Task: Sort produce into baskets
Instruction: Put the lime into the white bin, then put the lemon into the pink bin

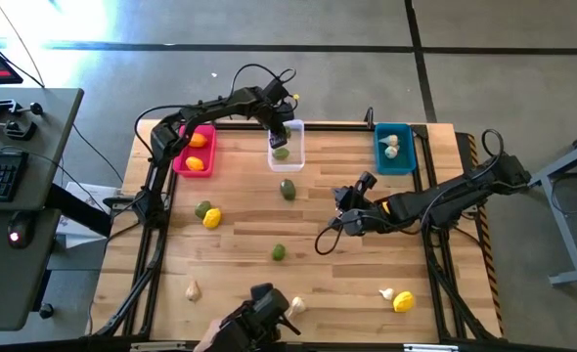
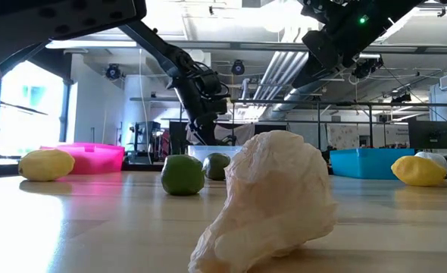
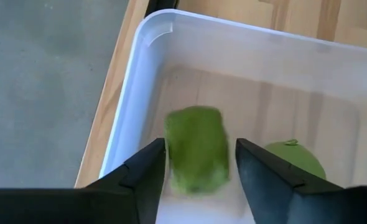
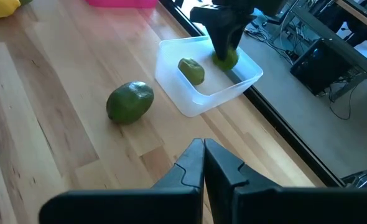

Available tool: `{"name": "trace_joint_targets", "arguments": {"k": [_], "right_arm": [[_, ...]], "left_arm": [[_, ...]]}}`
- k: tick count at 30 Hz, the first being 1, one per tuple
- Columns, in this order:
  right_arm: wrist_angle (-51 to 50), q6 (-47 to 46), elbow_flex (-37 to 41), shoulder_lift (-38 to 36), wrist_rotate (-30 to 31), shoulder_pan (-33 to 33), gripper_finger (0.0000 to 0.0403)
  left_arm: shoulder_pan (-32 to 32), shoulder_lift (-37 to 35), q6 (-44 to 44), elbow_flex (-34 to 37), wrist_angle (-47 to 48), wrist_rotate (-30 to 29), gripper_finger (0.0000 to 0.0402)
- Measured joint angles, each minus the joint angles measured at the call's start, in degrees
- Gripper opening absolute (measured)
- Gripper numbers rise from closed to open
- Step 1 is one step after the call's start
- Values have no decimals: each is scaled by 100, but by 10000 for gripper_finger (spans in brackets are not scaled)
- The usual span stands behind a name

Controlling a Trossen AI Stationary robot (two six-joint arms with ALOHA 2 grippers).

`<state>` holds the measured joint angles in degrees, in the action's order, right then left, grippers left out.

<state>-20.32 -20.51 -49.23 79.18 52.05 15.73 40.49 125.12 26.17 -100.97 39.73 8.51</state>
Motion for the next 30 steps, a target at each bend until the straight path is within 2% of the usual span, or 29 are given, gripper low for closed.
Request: {"name": "trace_joint_targets", "arguments": {"k": [6, 10, 12, 15, 17, 19, 21, 23, 30], "right_arm": [[-1, 0, 0, 0, 0, 0, 0], [0, 0, 0, 0, 0, 0, 0], [-1, 0, 0, 0, 0, 0, 0], [1, -8, 2, 0, 2, 0, 0], [84, -31, 60, 0, 48, 0, 0], [204, -48, 180, 0, 130, 0, 0], [364, -183, 312, -1, 246, 0, 0], [586, -322, 488, -2, 326, 2, 0], [2347, -518, 1457, -2, 448, 23, 0]], "left_arm": [[43, 0, 0, 0, -2, -21, 193], [48, -18, 148, 1, 74, -32, 179], [48, -100, 268, 9, 71, -48, 158], [25, -379, 480, 9, -49, 29, 107], [22, -569, 533, 8, -190, 378, 64], [68, -781, 396, 144, -555, 987, 22], [87, -1031, 176, 435, -1028, 1540, 8], [87, -1341, -33, 903, -1652, 1789, 13], [31, -2622, -790, 3170, -4328, 1788, 1]]}}
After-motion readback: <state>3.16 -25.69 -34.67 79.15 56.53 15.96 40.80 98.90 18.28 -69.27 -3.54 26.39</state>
